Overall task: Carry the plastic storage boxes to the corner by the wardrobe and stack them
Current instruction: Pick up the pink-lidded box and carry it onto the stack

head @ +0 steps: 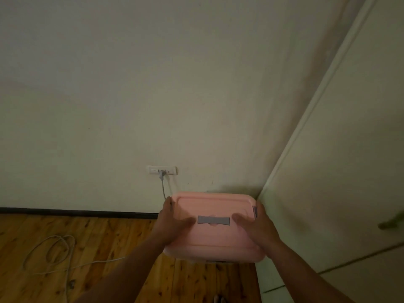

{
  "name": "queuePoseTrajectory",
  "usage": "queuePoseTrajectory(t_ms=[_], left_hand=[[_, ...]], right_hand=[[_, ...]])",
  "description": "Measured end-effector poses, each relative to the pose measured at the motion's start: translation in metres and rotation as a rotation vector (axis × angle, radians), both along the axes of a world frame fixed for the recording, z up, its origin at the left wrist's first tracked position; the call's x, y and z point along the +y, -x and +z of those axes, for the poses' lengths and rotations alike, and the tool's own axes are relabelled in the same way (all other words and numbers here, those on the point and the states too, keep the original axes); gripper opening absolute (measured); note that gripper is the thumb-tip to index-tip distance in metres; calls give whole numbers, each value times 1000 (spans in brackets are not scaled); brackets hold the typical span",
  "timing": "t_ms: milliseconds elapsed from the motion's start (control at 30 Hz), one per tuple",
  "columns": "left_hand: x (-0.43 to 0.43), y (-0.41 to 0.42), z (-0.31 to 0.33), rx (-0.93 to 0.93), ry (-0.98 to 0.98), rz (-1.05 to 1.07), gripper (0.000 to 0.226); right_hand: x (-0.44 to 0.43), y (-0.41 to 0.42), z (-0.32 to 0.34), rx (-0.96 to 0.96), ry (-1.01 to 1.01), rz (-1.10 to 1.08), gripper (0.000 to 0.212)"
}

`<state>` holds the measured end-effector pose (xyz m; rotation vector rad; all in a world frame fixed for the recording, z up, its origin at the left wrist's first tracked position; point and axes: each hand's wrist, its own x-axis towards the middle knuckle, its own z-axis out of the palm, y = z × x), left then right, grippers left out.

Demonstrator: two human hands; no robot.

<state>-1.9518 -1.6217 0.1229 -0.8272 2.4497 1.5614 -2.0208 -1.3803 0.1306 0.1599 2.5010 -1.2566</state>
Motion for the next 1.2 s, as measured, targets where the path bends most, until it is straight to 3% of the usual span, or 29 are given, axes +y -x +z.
queuePoseTrajectory(t_ms=[133,300,433,633,933,1200], left_hand=[[4,39,-3,-22,8,32,103],[17,91,-16,-21,-28,73,97],[23,117,-31,-32,-141,163,92],[20,149,-50,-73,-223,278,74],[16,201,-86,-102,-334,268,58],[7,222,-121,-205,-378,289,60]], right_hand=[[2,43,-9,-18,-21,15,80],[12,104,-24,-56,-36,29,94],[18,137,-37,-85,-18,34,91],[16,170,-56,-109,37,21,84],[14,209,-92,-161,84,-102,78],[7,223,-124,-227,114,-136,71]])
